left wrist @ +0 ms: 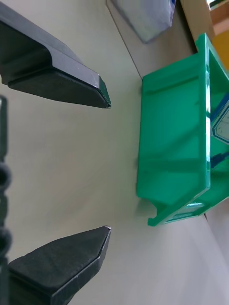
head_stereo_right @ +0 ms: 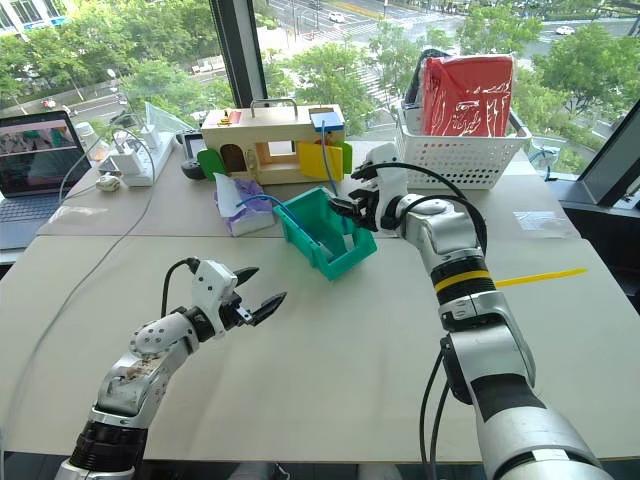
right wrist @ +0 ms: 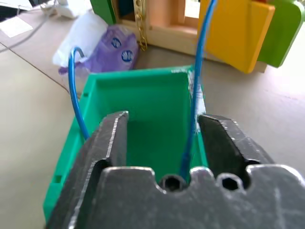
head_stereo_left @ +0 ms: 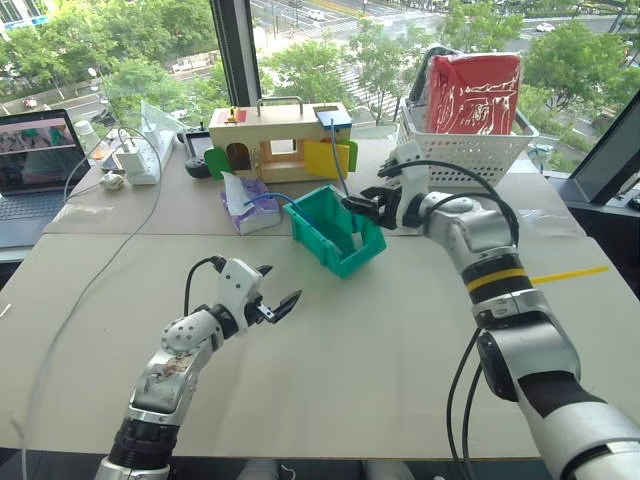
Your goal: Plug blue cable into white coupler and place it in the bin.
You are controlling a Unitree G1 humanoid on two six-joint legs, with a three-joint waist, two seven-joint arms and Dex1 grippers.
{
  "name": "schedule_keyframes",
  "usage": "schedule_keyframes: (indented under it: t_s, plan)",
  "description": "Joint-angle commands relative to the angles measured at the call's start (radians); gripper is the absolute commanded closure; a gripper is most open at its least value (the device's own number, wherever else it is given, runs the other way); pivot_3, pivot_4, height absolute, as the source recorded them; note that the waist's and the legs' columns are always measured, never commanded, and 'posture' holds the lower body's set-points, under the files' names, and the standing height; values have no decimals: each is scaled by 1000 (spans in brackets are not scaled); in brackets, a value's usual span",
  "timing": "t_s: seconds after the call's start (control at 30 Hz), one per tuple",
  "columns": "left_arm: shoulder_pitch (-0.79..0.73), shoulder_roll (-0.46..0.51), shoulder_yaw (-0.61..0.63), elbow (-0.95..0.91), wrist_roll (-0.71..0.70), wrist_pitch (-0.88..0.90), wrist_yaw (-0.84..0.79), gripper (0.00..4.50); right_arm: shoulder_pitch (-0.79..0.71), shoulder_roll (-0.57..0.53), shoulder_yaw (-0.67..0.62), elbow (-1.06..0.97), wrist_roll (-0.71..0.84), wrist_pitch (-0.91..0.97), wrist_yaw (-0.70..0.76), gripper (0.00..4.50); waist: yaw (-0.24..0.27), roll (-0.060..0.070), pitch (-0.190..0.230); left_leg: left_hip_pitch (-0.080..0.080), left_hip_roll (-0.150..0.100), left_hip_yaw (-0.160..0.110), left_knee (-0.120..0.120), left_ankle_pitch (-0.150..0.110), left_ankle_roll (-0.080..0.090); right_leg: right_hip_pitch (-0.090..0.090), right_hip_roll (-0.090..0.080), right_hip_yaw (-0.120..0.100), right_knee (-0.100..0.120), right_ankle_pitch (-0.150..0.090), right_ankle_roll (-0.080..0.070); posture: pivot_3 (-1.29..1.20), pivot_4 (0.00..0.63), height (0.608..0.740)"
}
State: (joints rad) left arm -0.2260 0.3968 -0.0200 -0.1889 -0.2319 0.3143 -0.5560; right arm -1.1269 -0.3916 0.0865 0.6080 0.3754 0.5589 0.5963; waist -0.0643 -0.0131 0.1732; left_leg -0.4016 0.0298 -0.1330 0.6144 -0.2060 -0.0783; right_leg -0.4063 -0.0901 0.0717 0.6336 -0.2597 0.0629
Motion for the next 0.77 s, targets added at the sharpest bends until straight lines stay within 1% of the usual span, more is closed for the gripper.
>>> schedule_keyframes:
  t_s: [0.03,0.07,0.13,0.2,0.27,0.3,0.43,0.5,0.57,0.63,0.7,0.77]
  plan:
    - [-14,-5,66,20,17,-82,49,277,-27,-55,-132,-94,64,57,16,215,3,0,0,0,0,0,0,0,0,0,0,0,0,0,0,0,150,740]
    - [-26,-3,88,42,21,-105,65,277,-20,-78,-176,-124,90,84,11,18,5,1,0,0,0,0,0,0,0,0,0,0,1,0,0,0,150,740]
    - [-47,5,124,89,36,-158,95,277,8,-123,-261,-187,137,127,1,18,6,1,1,0,0,0,0,0,0,0,0,0,1,0,0,0,150,740]
    - [-71,14,151,133,48,-189,115,277,73,-179,-340,-258,169,138,7,18,10,1,1,0,0,0,0,0,0,0,0,0,1,0,0,0,150,740]
    - [-88,20,162,156,42,-182,115,277,146,-218,-375,-324,174,129,20,18,20,0,0,0,0,0,0,0,0,1,0,-1,0,0,0,0,150,740]
    - [-92,21,164,163,40,-182,113,277,165,-224,-380,-344,177,129,19,18,20,1,0,0,0,0,1,0,0,2,-1,-2,-1,0,0,0,150,740]
    - [-112,42,175,208,34,-178,94,277,422,-312,-383,-497,95,-12,81,18,17,1,1,0,-1,1,1,0,0,2,-1,-1,0,0,1,0,150,740]
    - [-108,59,178,239,47,-185,86,277,587,-310,-395,-566,67,-96,106,18,17,1,1,0,-1,2,1,0,0,1,-2,0,1,0,1,0,150,740]
    - [-107,86,168,262,92,-221,94,277,716,-317,-366,-605,-1,-207,119,18,13,1,1,2,-1,1,1,0,0,2,-1,0,2,0,1,0,150,740]
    - [-114,81,183,248,61,-200,88,277,782,-301,-343,-630,-45,-268,99,18,7,1,1,2,-1,2,2,0,0,1,-2,0,5,0,1,0,150,740]
    - [-113,77,192,238,23,-180,64,277,803,-272,-342,-639,-52,-294,72,18,-3,1,1,3,-1,3,5,1,-1,1,-2,1,8,0,1,0,150,740]
    - [-102,85,183,245,26,-180,47,277,806,-249,-335,-625,-66,-329,58,18,-7,1,1,4,-1,3,6,1,-2,2,-2,2,10,0,1,0,150,740]
